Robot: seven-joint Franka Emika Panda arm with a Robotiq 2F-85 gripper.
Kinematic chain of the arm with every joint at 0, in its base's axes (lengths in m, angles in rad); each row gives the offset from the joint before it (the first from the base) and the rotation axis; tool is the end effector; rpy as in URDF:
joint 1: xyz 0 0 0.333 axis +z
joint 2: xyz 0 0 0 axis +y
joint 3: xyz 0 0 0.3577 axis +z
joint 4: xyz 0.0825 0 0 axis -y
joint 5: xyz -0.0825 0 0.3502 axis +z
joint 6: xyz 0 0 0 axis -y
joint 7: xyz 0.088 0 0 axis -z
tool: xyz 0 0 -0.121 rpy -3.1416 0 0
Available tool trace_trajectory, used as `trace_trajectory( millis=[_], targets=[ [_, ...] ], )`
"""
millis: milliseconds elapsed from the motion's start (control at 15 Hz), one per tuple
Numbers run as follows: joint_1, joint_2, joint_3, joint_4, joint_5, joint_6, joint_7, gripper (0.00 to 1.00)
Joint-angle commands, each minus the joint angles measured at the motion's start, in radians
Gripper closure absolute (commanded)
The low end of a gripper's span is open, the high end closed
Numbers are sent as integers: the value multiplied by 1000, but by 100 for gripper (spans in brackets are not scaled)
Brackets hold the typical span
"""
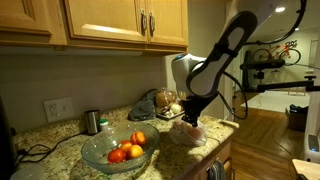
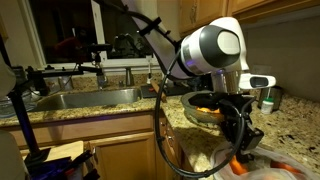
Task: Take one peach from the plastic and put it in the glass bowl
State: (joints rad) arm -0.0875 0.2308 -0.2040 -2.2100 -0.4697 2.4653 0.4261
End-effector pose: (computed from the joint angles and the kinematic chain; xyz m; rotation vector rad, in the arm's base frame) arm 0.5196 -0.1563 0.3322 2.7582 -0.4815 0.0623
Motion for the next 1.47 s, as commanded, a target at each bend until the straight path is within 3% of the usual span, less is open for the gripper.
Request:
trace_trajectory(
  millis=[0,1400],
  targets=[
    [-6,22,3,19,59,13,-73,92],
    [17,27,23,42,103,5,-119,92]
  ],
)
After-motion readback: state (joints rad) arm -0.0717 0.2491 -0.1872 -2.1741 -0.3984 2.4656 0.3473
